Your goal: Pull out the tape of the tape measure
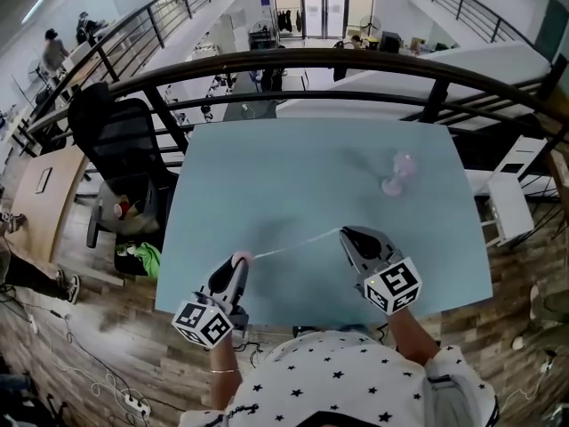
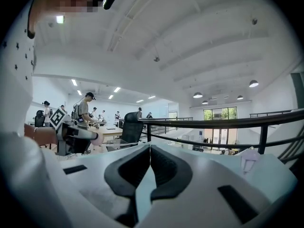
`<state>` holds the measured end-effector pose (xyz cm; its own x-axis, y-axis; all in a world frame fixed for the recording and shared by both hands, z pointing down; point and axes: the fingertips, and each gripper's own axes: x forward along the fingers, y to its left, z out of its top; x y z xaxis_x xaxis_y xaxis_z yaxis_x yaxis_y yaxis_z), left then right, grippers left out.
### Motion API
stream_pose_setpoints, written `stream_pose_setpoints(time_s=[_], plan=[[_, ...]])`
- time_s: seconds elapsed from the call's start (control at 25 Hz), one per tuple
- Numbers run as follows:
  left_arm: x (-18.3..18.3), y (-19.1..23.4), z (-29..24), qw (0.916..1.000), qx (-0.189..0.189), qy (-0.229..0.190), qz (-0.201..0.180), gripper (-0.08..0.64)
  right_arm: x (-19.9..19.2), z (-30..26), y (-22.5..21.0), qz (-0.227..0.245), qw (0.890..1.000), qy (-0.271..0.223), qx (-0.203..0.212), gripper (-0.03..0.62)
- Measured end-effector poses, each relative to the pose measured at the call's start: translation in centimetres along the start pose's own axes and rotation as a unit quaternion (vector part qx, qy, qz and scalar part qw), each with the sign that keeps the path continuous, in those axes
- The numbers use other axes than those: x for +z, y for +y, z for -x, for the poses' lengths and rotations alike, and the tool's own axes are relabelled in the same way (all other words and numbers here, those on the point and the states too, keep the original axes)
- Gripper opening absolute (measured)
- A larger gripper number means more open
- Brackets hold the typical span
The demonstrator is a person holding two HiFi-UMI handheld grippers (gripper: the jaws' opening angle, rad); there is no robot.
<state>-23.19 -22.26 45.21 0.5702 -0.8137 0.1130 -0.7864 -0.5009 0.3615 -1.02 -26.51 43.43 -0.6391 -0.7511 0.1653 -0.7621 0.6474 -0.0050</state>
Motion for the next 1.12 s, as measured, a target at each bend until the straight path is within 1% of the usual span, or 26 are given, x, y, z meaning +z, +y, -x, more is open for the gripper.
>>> stream_pose_setpoints(time_s=[0.56, 1.12], plan=[[0.00, -0.37, -0.32, 0.9998, 0.002, 0.008, -0.016, 0.086, -0.18, 0.17, -0.35, -0.003, 1.000, 0.001, -0.003, 0.002], [0.04, -0.62, -0.02, 0.9998, 0.001, 0.007, -0.019, 0.086, -0.17, 0.34, -0.16, -0.002, 1.000, 0.002, -0.006, 0.002]])
